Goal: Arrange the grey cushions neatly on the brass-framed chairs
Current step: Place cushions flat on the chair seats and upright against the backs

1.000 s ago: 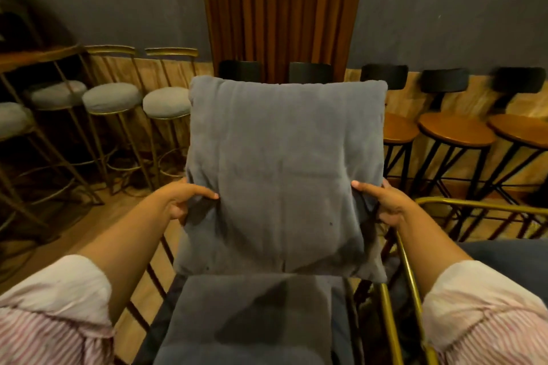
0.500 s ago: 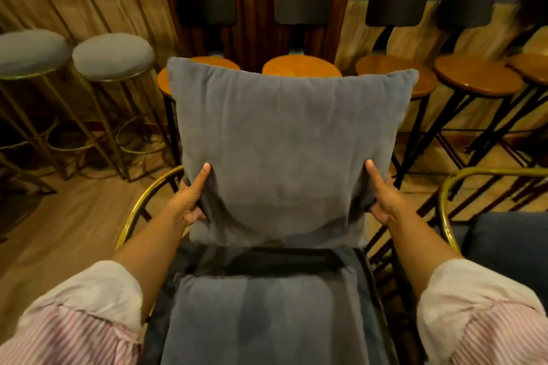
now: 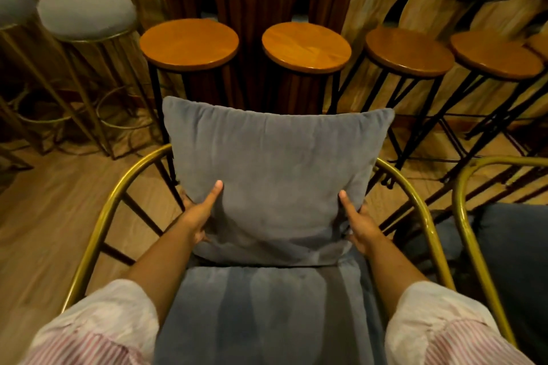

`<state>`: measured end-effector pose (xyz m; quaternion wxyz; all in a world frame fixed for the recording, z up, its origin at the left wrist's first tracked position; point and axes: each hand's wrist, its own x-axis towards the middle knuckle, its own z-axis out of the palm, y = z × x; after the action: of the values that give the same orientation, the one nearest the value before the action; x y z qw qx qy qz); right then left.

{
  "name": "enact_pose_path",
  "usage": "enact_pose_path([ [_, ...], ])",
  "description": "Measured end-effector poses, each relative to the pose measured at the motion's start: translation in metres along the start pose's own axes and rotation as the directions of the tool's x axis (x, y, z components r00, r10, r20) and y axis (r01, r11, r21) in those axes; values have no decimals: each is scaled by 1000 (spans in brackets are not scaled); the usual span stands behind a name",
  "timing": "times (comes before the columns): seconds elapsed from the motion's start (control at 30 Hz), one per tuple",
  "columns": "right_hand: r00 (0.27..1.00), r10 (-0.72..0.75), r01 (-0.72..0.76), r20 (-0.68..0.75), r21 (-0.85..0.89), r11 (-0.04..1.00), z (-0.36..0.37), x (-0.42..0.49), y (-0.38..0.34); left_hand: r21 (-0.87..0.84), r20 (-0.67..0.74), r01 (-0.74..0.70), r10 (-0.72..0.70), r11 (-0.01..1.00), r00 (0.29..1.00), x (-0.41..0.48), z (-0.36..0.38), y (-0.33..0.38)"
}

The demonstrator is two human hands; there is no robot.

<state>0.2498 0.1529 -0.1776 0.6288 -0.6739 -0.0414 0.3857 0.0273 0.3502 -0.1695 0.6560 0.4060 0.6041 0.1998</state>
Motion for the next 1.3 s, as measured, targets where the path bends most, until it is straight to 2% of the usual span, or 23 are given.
enact_pose_path([
  [0.1,998,65,-66,-5,-65,996,-8,2,-4,-6,-36,9,-10,1000,999,-5,4,3],
  [0.23,1000,-15,9,-21,-289,957,-21,-26,-13,19,-65,-61,62,998,996,-36,24,3],
  [0.3,999,-32,28,-5,-374,927,-35,-43,-14,75,-17,-90,91,993,996,-57,39,1],
  [0.43,980,-171,198,101,-553,810,-76,-100,-33,196,118,-155,134,968,984,-111,78,-4],
  [0.57,949,-299,287,101,-670,685,-153,-164,-44,292,281,-253,170,922,945,-196,135,-25],
  [0.77,924,-380,290,50,-739,608,-299,-261,-53,338,483,-315,124,887,867,-342,217,-93],
  [0.87,916,-400,247,-15,-766,594,-373,-307,-52,426,557,-359,72,830,827,-400,257,-127],
  [1.0,896,-429,188,-114,-777,600,-453,-346,-60,449,629,-437,72,779,774,-457,306,-154],
  [1.17,877,-419,115,-234,-745,657,-518,-348,-79,458,669,-418,5,784,743,-487,357,-165],
  [1.3,874,-399,82,-278,-724,685,-540,-314,-91,442,682,-427,14,789,731,-482,393,-162],
])
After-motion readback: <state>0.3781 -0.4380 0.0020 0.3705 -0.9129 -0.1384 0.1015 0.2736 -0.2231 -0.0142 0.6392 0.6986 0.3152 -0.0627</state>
